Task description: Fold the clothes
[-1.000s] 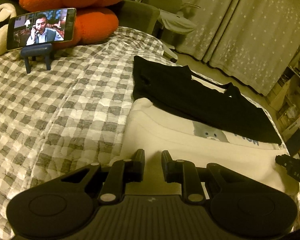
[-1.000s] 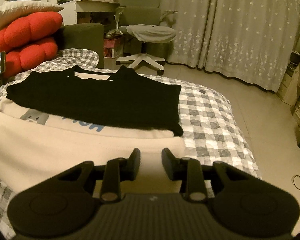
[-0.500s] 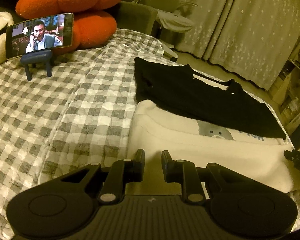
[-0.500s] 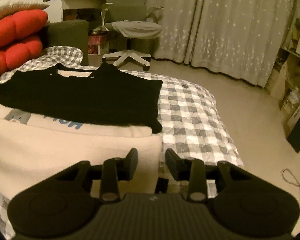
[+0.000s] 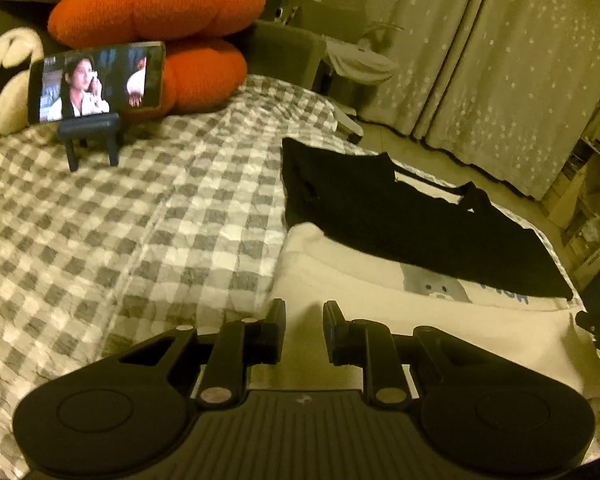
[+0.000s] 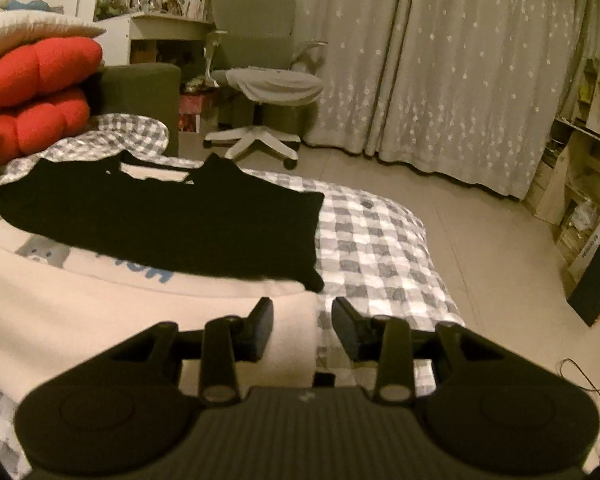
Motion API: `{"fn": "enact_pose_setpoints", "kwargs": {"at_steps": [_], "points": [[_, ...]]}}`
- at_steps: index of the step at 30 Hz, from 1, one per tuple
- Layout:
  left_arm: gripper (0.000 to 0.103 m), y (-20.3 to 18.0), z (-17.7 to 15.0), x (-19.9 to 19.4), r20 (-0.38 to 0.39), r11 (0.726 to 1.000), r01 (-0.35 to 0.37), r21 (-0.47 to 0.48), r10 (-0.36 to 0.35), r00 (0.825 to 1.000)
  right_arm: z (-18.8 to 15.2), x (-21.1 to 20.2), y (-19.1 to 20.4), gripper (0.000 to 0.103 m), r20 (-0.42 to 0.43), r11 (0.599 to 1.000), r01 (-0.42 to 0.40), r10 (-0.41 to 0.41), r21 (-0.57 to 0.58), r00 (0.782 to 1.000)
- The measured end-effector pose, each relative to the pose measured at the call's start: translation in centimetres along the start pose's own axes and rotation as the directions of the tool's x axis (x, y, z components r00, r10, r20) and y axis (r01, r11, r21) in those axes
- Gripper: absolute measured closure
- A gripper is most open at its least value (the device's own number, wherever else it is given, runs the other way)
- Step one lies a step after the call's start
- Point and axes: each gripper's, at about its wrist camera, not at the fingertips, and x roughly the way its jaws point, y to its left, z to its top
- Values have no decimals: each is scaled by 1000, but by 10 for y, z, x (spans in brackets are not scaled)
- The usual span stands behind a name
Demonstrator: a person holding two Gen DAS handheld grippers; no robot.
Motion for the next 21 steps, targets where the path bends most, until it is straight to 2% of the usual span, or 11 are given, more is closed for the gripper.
{"fn": "enact_pose_setpoints", "kwargs": {"at_steps": [8, 12, 18, 21], "points": [[82, -7, -2, 0, 5, 999, -20, 43, 19, 1000, -2, -2, 15, 67, -1, 998, -43, 43, -53, 999], [82, -16, -5, 0, 4, 996, -15, 85, 15, 1000, -5, -5, 30, 65, -9, 989, -117, 117, -90, 993], [81, -35, -15, 5, -12, 984, -16, 175, 18, 1000, -10, -9, 54, 62, -35, 961, -238, 235, -142, 971], [80, -41, -19, 10, -29, 978, -23, 205, 30, 999, -10, -7, 52, 60, -43, 966, -220, 217, -134, 975]]}}
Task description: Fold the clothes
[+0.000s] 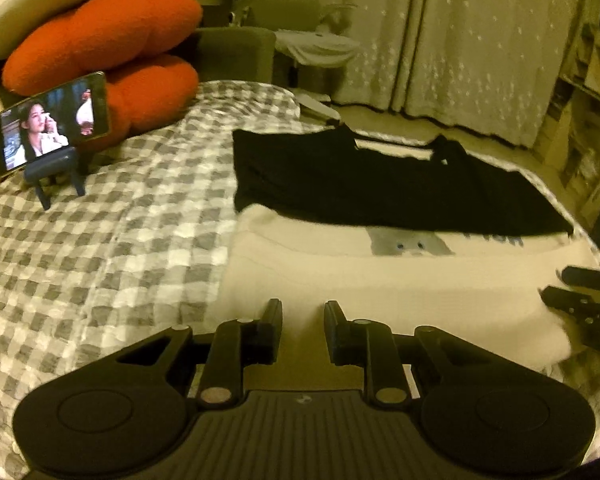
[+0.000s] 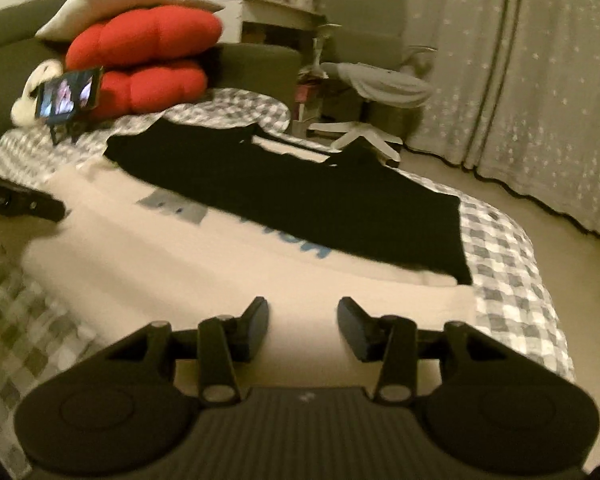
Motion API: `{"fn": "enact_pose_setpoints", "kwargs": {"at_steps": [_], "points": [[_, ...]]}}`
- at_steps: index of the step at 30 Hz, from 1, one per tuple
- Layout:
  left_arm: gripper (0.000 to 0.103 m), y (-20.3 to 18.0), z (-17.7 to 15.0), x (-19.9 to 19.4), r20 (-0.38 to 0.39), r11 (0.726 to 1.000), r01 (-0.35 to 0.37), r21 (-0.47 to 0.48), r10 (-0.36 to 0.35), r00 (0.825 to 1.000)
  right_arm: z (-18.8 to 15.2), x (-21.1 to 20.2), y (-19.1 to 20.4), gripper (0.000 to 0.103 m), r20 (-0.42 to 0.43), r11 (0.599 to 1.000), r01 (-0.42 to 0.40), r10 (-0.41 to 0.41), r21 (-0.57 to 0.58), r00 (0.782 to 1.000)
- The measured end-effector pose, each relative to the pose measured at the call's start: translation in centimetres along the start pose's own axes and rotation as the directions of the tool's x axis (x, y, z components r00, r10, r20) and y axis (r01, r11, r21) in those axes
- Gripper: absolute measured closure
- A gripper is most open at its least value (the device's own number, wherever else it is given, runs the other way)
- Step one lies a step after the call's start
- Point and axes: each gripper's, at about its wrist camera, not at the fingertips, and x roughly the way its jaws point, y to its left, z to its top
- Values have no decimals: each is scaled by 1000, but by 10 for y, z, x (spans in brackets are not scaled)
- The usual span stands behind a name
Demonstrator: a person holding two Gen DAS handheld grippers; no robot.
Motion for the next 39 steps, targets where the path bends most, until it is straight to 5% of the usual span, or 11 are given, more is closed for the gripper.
{"fn": "enact_pose_setpoints", "kwargs": {"at_steps": [3, 17, 29, 39], "points": [[78, -4, -1, 1, -1, 999, -28, 29, 28, 1000, 0, 2, -2, 54, -11, 1000, 18, -18, 8, 1000], [78, 24, 5, -3, 14, 994, -23, -111, 24, 1000, -1, 4, -40, 53, -50, 988, 74, -68, 138, 996], [78, 22, 4, -4, 35, 994, -52, -98, 55, 998, 1, -11, -31, 56, -20, 989, 80, -79, 122, 997], [78, 40, -1, -15, 46, 979, 18, -201, -9, 999, 0, -15, -34, 56, -42, 985, 122, -117, 126, 992]]}}
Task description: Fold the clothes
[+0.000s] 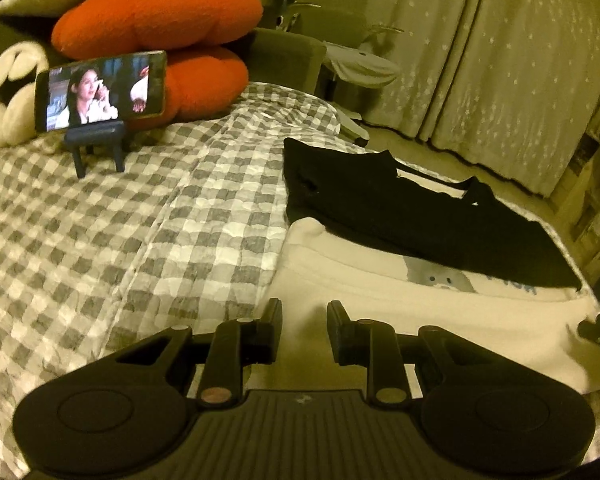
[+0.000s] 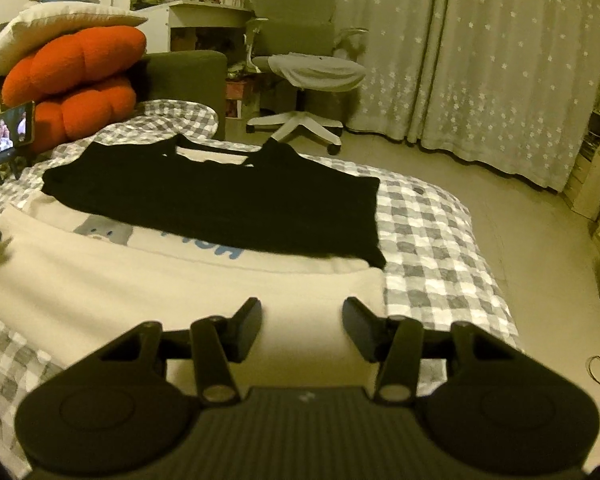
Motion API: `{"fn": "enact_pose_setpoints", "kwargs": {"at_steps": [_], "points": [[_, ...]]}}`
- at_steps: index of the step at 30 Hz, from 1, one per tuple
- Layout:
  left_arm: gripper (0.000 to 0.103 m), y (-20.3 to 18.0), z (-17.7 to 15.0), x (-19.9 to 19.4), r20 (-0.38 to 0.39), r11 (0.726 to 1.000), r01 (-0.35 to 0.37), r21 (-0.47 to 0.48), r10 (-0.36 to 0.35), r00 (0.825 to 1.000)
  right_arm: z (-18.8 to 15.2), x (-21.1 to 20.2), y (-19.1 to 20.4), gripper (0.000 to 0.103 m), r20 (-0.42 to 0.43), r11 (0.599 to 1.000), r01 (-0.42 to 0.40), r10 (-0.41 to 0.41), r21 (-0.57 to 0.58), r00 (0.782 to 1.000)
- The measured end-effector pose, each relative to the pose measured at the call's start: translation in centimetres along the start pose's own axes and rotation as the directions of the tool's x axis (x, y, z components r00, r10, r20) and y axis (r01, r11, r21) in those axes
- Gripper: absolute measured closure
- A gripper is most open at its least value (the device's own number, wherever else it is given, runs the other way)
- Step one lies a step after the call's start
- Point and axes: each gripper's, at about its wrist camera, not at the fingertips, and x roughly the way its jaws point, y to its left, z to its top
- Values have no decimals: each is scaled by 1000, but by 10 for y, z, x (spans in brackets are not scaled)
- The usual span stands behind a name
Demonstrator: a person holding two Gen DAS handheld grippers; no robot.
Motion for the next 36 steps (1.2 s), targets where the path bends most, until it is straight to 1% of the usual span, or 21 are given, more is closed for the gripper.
{"fn": "enact_pose_setpoints", "kwargs": {"at_steps": [4, 6, 8, 10, 13, 17, 20, 22, 24, 27, 31, 34, 36], "points": [[78, 6, -3, -8, 1, 999, 35, -28, -35, 999, -2, 1, -2, 56, -12, 1000, 19, -19, -1, 1000], [78, 9, -6, -11, 2, 999, 25, -27, -25, 1000, -4, 2, -2, 56, -19, 1000, 28, -28, -2, 999], [78, 13, -8, -8, -22, 1000, 6, -27, -6, 1000, -6, 5, -6, 57, -40, 999, 35, -35, 11, 999], [78, 16, -11, -5, -43, 1000, -10, -24, 9, 999, -7, 6, -13, 56, -51, 998, 21, -19, 51, 999], [78, 14, -13, -3, -45, 1000, -13, 2, 13, 999, -7, 5, -26, 56, -64, 991, 8, 0, 130, 998], [77, 15, -13, -4, -41, 1000, -26, 6, 26, 999, -8, 2, -41, 55, -76, 982, 43, -30, 182, 997], [76, 21, -12, -6, -36, 1000, -26, -14, 26, 999, -11, -1, -49, 56, -88, 978, 80, -64, 191, 994], [74, 26, -11, -8, -35, 999, -25, -33, 24, 999, -13, -2, -55, 55, -95, 974, 84, -65, 212, 993], [74, 27, -11, -9, -33, 999, -28, -40, 27, 999, -13, -5, -58, 55, -92, 973, 87, -68, 216, 993], [73, 24, -12, -13, -17, 999, -46, -13, 46, 999, -13, -12, -58, 54, -72, 973, 94, -80, 212, 994], [73, 23, -12, -17, 2, 998, -62, 5, 62, 998, -12, -22, -59, 55, -32, 974, 131, -127, 183, 991], [73, 23, -12, -20, 20, 997, -77, 17, 77, 997, -12, -27, -62, 55, -17, 976, 101, -99, 192, 995], [74, 22, -11, -25, 48, 995, -98, 23, 97, 994, -11, -30, -58, 55, -4, 983, 71, -71, 167, 997]]}}
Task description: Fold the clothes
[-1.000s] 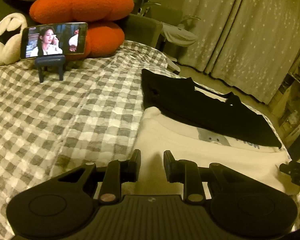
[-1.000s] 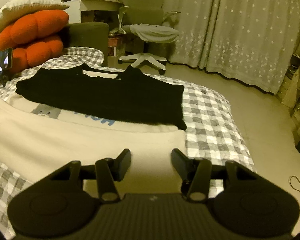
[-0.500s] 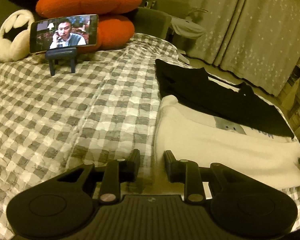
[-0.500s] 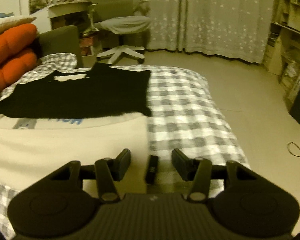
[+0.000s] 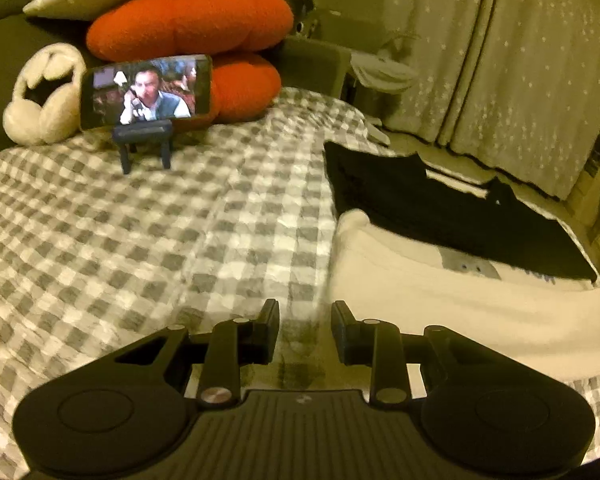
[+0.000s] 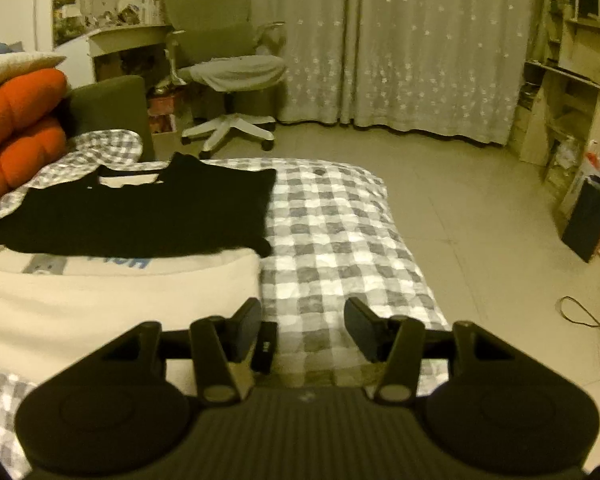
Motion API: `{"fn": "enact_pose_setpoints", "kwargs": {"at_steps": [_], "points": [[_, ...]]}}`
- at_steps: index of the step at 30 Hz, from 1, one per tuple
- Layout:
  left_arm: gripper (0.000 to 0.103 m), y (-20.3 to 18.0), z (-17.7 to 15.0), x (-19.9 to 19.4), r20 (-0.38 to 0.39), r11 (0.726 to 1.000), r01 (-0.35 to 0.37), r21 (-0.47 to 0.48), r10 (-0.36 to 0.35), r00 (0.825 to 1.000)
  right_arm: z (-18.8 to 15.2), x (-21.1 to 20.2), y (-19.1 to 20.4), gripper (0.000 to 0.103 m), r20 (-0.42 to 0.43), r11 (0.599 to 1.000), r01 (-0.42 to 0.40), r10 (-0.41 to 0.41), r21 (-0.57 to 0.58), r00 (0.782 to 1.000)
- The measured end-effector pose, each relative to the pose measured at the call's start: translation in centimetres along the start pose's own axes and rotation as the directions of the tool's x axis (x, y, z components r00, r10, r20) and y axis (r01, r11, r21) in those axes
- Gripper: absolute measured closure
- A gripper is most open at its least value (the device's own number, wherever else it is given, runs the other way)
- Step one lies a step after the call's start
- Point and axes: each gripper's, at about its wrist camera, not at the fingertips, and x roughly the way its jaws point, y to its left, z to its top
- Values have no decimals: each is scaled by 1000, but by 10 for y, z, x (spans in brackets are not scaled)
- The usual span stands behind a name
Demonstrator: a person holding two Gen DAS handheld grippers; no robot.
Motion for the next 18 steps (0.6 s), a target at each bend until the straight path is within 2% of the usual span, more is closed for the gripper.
{"fn": "enact_pose_setpoints", "kwargs": {"at_steps": [2, 5, 14, 16, 18], "points": [[74, 0, 1, -4, 24, 1000, -21, 17, 20, 1000, -1, -3, 5, 54, 9, 999, -30, 30, -37, 1000], [74, -2, 0, -8, 34, 999, -1, 32, 0, 999, -2, -9, 14, 54, 27, 995, -39, 41, -88, 999], [74, -13, -1, -18, 67, 994, 65, 89, -71, 995, 0, -27, -1, 53, 76, 993, -73, 80, -97, 994], [74, -14, -1, -19, 67, 992, 87, 92, -93, 993, -1, -28, -1, 53, 68, 989, -104, 112, -109, 991], [74, -18, -2, -20, 63, 989, 100, 109, -108, 992, -7, -29, 14, 53, 53, 975, -141, 152, -172, 987]]}}
